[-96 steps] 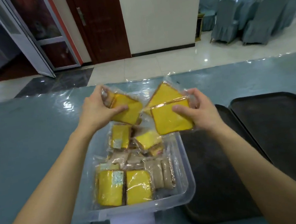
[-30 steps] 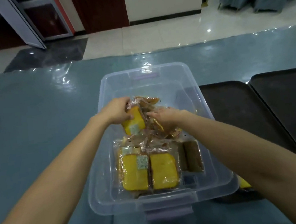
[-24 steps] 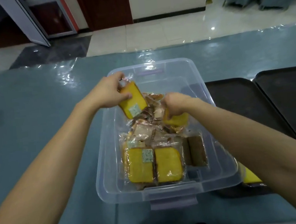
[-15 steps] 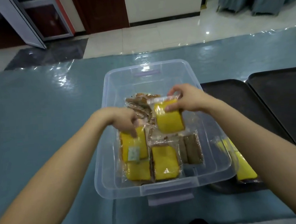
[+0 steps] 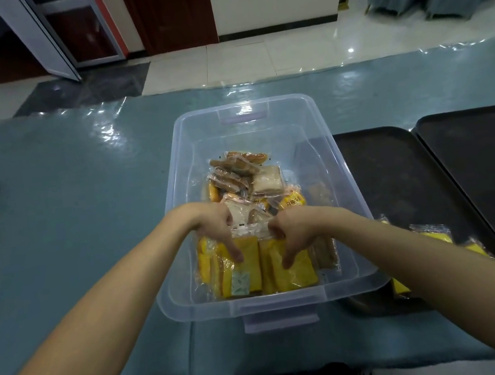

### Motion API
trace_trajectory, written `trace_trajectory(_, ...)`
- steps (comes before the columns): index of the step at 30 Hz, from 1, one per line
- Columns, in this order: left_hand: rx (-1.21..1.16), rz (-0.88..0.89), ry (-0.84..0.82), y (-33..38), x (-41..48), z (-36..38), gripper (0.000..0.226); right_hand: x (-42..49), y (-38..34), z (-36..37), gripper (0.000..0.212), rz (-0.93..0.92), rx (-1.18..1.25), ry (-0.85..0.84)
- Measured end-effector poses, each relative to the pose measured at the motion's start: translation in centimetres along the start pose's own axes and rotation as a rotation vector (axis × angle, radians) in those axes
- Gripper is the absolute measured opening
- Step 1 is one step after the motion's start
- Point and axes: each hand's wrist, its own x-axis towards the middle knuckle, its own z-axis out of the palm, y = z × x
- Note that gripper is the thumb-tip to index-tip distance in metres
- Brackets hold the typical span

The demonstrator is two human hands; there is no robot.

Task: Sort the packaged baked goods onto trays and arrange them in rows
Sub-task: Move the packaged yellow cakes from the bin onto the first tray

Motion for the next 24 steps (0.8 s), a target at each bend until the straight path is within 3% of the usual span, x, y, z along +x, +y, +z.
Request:
trace_trajectory(3, -0.038, 0.02, -0.001, 0.5, -1.0, 0.0, 0.105, -0.3, -0.2, -0.1, 0.056, -0.014, -0.009, -0.014)
trace_trajectory(6, -0.142, 0.028, 0.111, -0.2, -2.4, -1.0, 0.087, -1.7, 0.1, -1.7, 0.05, -0.01, 0.01, 0.061)
trace_trajectory(11, -0.457, -0.001, 0.49, -0.8, -7.4, -5.6, 0.068, -7.8, 2.6, -8.5, 0.066, 0.041, 0.151, 0.53)
trace_trajectory(13, -0.573, -0.023, 0.647, 0.6, -9.1, -7.7, 0.071, -11.0, 4.5, -10.7, 0.072, 0.062, 0.232, 0.724)
trace_trajectory(18, -0.804, 0.051, 0.9, 8.8, -10.6, -11.3, 0.1, -17.8, 13.1, -10.4, 0.074, 0.095, 0.571, 1.037)
trace_trajectory(21, -0.849, 0.125, 0.938, 16.0, -9.7, -12.4, 0.095, -21.0, 19.6, -6.2, 0.065, 0.131, 0.866, 1.141)
trace_trajectory(24, -0.826, 0.187, 0.855, 23.7, -7.2, -12.0, 0.077, -23.7, 25.9, 0.5, 0.057, 0.236, 1.125, 1.177)
